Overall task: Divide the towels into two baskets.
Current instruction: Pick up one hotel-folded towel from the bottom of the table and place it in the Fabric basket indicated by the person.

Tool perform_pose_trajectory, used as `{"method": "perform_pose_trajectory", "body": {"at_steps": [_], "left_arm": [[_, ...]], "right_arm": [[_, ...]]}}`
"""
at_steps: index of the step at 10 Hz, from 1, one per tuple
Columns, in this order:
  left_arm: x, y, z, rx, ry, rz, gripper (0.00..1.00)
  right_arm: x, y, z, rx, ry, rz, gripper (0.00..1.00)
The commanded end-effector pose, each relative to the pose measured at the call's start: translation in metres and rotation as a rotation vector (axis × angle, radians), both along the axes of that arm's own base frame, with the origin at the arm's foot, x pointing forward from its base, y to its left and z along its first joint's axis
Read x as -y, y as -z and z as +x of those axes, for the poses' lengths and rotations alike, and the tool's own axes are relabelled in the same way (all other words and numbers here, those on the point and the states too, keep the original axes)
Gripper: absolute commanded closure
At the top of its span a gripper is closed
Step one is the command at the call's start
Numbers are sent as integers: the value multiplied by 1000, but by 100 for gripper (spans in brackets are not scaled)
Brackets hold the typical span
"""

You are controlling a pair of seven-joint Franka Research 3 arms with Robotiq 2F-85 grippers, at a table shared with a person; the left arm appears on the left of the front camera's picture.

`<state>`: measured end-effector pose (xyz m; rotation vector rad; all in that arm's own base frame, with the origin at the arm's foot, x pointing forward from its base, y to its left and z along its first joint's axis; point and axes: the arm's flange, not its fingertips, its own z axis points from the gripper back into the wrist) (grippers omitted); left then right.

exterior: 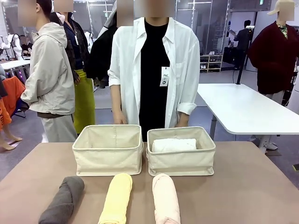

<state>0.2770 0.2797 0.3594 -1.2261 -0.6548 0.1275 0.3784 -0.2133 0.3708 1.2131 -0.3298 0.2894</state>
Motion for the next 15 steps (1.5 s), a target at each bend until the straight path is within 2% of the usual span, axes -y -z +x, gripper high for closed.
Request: {"method": "perform_pose_trajectory", "body": {"at_steps": [1, 8, 11, 12, 15], "left_arm": [[-2, -1, -2, 4, -6, 0, 0], [0, 0, 0, 0, 0, 0, 0], [63, -40, 17, -24, 172, 235, 0], [87, -47, 27, -64, 214, 409, 0], [161, -72, 49, -144, 284, 582, 0]], "right_arm": [[-2, 1, -2, 27, 20, 1, 0], [-2, 1, -2, 27, 20, 1, 0], [-2, 1, -2, 27, 20, 1, 0], [-2, 1, -2, 27, 20, 1, 0], [-2, 1, -2, 27, 20, 1, 0]]}}
